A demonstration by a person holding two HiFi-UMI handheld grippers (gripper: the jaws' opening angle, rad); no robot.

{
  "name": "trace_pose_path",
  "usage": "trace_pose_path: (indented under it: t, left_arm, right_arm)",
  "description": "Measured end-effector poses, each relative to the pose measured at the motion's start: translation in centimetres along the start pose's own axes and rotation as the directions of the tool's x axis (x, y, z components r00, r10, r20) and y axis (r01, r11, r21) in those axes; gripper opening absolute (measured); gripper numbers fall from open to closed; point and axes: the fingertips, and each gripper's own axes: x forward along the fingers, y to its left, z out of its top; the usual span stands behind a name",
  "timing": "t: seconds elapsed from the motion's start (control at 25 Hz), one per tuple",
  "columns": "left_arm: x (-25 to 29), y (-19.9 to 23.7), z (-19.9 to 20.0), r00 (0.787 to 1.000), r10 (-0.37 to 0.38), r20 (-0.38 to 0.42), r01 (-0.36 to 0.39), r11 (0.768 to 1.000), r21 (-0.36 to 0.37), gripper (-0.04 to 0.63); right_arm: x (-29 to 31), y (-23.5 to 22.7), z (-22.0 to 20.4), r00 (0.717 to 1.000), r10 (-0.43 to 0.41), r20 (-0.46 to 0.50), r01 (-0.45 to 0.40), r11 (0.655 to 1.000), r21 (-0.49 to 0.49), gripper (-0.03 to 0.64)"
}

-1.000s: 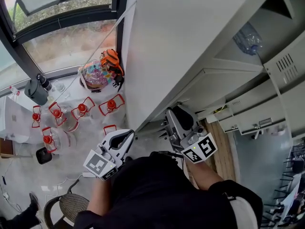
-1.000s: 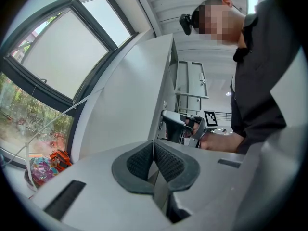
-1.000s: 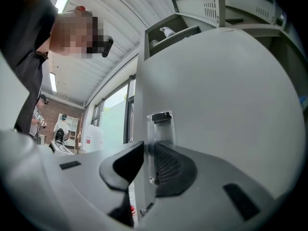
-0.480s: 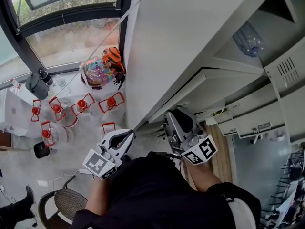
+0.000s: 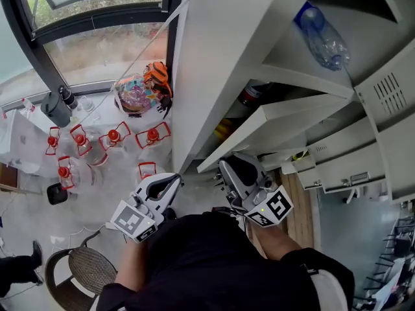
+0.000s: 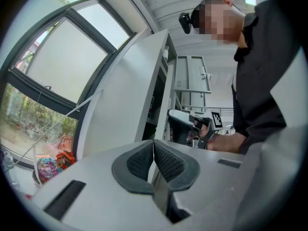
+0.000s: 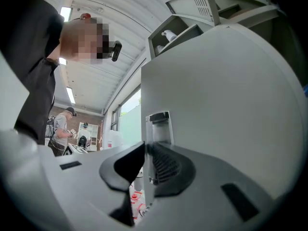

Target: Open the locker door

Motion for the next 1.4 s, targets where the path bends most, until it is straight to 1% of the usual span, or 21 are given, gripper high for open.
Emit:
trace_pose_path:
  t: [0.12,0.24,0.44,0.68,0.92,1.2,1.4]
  left_arm:
    - [0.1,-0.5,0.7,0.999,0.044,0.014,-0.044,0.999,0.021,0.017]
    - [0.5,-1.8,1.0,0.997,0.07,0.022,-0.071,0.997,0.027,0.017]
    - [1.9,-4.8,0.0,0.995,0.098,0.024,-0.098,0.995,0.029,0.017]
    - [2.3,-8.3,-0.8,0.989,0.147,0.028,-0.148,0.988,0.045,0.017]
    - [2.2,-11.6,-1.0,0.975,0.215,0.063,-0.218,0.974,0.059,0.017]
    - [2.5,-16.8,-0.7,0.961,0.261,0.091,-0.269,0.959,0.09,0.017]
    - [1.4,-20.2,-1.0,0.942,0.324,0.09,-0.332,0.937,0.11,0.017]
  right_arm:
    - [-1.1,0.6,0.2,0.998,0.055,-0.002,-0.055,0.998,0.016,0.058]
    - [-2.3,1.5,0.8,0.994,0.11,0.0,-0.11,0.994,0.024,0.055]
    - [-4.7,2.3,1.1,0.979,0.203,0.009,-0.203,0.978,0.039,0.055]
    - [-7.5,2.7,1.5,0.96,0.281,0.017,-0.281,0.958,0.056,0.055]
    - [-10.1,3.1,1.7,0.933,0.36,0.006,-0.36,0.93,0.07,0.057]
    - [-13.7,3.3,2.3,0.907,0.42,0.011,-0.419,0.904,0.085,0.063]
    - [-16.0,2.9,2.6,0.881,0.473,0.015,-0.472,0.877,0.094,0.067]
